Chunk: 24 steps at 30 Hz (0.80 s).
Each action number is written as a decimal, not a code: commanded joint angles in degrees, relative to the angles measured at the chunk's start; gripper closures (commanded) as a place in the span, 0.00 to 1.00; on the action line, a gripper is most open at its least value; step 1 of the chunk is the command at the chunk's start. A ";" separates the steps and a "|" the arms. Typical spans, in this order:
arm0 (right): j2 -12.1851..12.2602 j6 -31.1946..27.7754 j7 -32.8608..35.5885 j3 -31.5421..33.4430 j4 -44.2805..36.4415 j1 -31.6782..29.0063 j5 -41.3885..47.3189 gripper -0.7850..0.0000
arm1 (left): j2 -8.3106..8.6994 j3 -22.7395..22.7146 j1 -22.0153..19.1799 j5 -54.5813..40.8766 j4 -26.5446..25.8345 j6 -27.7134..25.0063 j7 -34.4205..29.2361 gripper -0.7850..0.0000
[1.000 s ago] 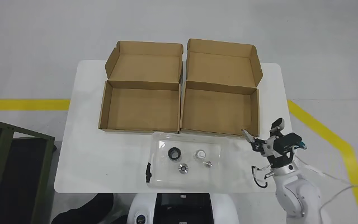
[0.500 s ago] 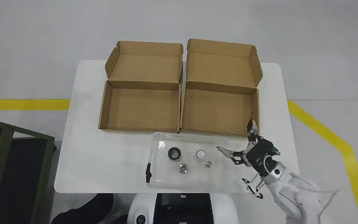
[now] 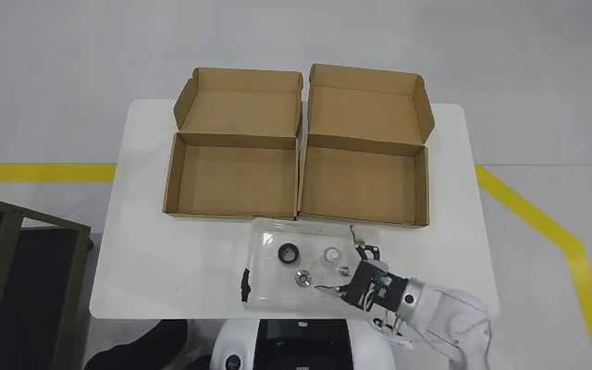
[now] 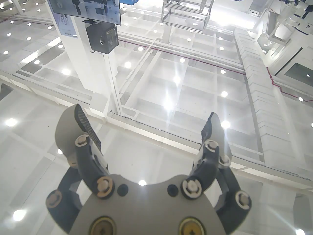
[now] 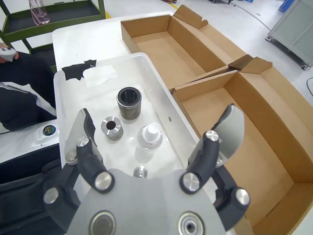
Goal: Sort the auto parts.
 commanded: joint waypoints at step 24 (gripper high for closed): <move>0.56 1.95 16.09 -5.47 5.12 6.11 2.56 0.47 | 0.00 0.00 0.00 0.00 0.00 0.00 0.00 0.00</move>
